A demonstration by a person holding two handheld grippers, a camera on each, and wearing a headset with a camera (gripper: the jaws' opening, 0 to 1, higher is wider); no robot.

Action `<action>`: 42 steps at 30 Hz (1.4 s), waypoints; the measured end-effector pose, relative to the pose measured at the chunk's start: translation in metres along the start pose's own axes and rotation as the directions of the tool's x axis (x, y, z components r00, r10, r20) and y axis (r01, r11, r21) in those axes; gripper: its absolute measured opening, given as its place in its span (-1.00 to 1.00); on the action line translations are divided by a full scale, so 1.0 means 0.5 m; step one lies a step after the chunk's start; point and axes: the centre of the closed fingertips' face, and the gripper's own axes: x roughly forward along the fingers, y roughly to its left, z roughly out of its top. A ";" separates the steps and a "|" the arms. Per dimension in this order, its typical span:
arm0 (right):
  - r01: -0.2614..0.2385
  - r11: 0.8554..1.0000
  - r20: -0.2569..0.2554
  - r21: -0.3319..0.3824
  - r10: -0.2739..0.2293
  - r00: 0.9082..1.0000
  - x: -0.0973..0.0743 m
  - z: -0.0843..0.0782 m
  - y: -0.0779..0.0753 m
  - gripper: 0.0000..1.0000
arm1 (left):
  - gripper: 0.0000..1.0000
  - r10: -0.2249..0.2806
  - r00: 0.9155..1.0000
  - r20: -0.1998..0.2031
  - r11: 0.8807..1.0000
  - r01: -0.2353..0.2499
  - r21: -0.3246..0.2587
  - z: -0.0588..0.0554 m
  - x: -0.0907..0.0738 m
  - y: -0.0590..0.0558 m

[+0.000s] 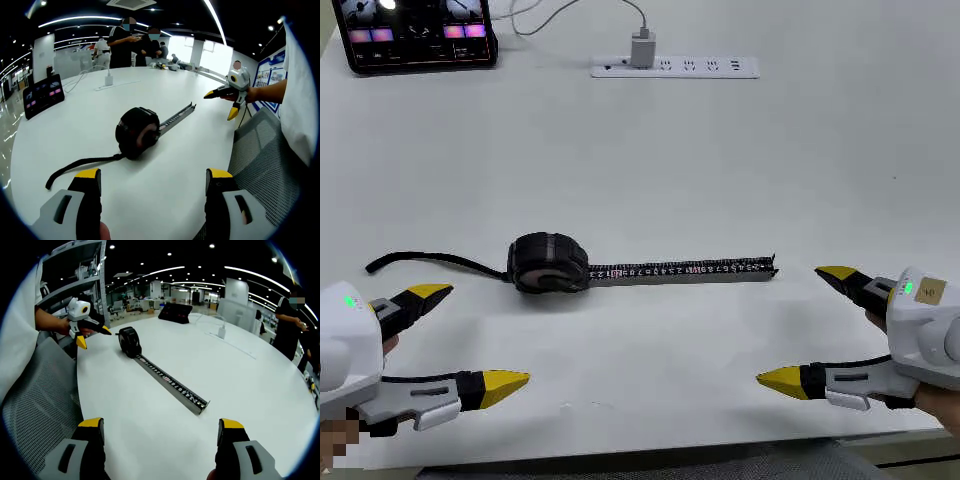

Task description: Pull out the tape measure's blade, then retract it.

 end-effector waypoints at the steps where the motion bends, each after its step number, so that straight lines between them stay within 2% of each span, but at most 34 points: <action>1: -0.001 1.000 0.000 -0.001 0.001 1.000 0.000 -0.001 0.000 0.86 | 0.67 0.000 1.000 -0.001 1.000 0.000 0.000 -0.001 0.000 0.000; 16: -0.004 1.000 -0.008 -0.002 0.004 1.000 0.004 -0.010 -0.001 0.85 | 0.66 0.006 1.000 0.002 1.000 -0.006 -0.010 0.001 0.000 0.003; 20: -0.005 1.000 -0.008 -0.001 0.005 1.000 0.006 -0.013 -0.002 0.85 | 0.68 0.005 1.000 0.015 1.000 -0.005 -0.020 0.008 0.005 -0.001; 26: -0.008 1.000 -0.009 0.002 0.008 1.000 0.008 -0.014 -0.001 0.85 | 0.69 0.001 1.000 0.010 0.999 -0.001 -0.036 0.011 0.018 -0.007; 32: -0.008 1.000 -0.006 0.002 0.008 1.000 0.008 -0.011 -0.003 0.84 | 0.71 0.022 1.000 0.015 0.999 -0.021 -0.049 0.023 0.030 -0.001; 37: -0.007 1.000 -0.006 0.000 0.007 1.000 0.008 -0.010 -0.005 0.84 | 0.73 0.051 0.999 0.004 0.997 -0.051 -0.066 0.027 0.045 0.006; 42: -0.004 1.000 -0.005 0.001 0.004 1.000 0.008 -0.008 -0.006 0.84 | 0.73 0.059 0.998 -0.001 0.995 -0.059 -0.083 0.030 0.060 0.006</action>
